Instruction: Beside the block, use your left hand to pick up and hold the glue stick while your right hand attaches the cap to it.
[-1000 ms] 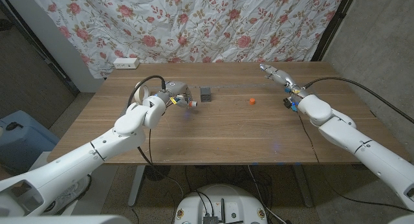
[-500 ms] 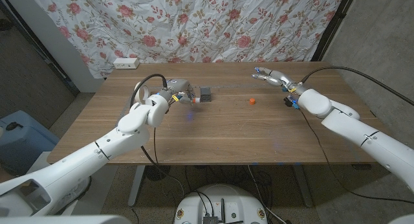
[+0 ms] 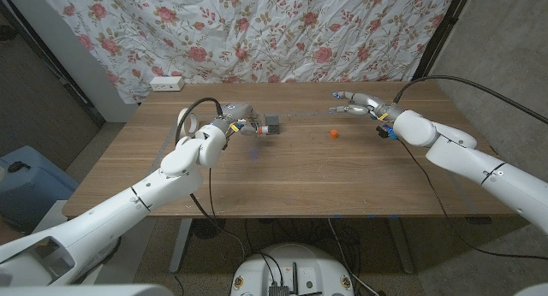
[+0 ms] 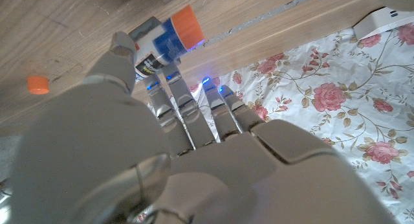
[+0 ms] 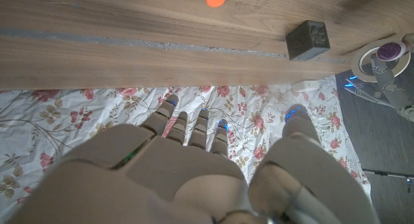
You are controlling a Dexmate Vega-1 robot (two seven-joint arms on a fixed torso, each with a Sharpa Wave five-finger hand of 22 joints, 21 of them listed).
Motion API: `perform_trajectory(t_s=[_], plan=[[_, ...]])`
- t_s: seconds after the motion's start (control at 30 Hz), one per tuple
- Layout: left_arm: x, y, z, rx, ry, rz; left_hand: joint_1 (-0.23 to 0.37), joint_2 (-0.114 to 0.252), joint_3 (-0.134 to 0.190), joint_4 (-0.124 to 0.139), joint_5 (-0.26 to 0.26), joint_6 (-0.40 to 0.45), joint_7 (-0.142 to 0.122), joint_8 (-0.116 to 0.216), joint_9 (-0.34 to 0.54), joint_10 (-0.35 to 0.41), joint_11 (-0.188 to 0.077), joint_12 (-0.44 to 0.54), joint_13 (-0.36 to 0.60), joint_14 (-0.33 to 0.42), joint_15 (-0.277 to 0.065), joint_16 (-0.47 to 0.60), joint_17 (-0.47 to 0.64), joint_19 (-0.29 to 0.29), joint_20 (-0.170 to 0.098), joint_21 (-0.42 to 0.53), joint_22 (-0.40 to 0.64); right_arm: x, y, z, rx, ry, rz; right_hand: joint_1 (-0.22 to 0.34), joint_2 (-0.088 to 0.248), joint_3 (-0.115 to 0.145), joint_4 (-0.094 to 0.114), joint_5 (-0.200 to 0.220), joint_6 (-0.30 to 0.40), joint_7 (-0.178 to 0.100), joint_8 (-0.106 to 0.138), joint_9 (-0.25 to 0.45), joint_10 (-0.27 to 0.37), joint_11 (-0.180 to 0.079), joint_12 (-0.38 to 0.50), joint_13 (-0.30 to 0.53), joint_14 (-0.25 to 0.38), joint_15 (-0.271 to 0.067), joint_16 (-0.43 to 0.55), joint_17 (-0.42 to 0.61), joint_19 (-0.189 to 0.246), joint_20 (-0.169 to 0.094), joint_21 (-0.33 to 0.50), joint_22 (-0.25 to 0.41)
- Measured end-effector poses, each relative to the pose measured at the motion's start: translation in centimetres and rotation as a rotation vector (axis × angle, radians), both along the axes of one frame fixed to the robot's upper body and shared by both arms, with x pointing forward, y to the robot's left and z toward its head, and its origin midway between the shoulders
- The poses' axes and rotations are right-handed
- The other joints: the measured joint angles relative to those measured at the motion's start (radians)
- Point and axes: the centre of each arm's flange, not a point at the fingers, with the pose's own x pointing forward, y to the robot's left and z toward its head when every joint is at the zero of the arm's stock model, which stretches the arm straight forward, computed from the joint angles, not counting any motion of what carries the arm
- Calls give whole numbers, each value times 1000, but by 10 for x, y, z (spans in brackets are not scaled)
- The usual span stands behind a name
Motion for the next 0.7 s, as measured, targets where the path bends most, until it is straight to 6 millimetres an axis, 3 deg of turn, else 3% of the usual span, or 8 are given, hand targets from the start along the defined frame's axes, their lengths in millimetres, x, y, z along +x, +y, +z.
perform_trajectory(t_s=[0.33,0.6,0.7], plan=[[2,-4,-2,-45,4,-17,0,0,-2,-2,4,0,0,-2,0,4,4,0,4,0,0,0,0,0,0,0,0,-2,7,10,-140,6,-46,55,-16,16,-15,-15,-43,0,0,4,-11,11,0,7,-22,32,0,0,-21,28,0,3],[2,-8,-3,-83,2,-24,0,0,-4,-4,4,0,0,-8,0,9,2,0,4,0,0,0,0,0,0,0,0,-1,10,17,-237,40,-80,84,-34,28,-11,-15,-53,0,0,5,-38,16,0,8,-36,47,0,0,-27,52,0,2],[1,-9,-4,-96,1,-26,0,0,-4,-4,4,14,14,-11,0,13,6,-1,4,0,0,0,0,0,0,0,0,-1,11,20,-269,50,-90,95,-45,28,-11,-15,-53,0,0,5,-38,16,0,12,-39,54,0,0,-28,53,0,2]])
